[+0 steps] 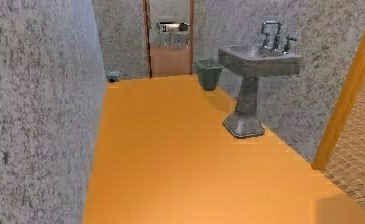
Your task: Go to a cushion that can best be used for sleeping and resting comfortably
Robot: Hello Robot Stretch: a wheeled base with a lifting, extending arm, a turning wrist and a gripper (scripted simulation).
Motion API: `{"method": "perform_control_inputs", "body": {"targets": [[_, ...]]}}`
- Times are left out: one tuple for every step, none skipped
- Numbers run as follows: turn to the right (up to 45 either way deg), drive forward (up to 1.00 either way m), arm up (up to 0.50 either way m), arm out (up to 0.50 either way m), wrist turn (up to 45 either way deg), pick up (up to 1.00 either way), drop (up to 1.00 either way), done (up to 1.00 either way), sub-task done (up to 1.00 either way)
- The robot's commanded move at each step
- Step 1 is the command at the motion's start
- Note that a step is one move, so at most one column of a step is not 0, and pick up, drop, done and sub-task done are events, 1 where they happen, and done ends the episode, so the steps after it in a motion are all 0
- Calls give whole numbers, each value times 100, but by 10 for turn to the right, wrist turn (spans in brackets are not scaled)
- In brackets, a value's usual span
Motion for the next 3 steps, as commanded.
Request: {"method": "perform_control_inputs", "body": {"targets": [[0,100,0,0,0,0,0,0,0],[0,100,0,0,0,0,0,0,0],[-30,0,0,0,0,0,0,0,0]]}}
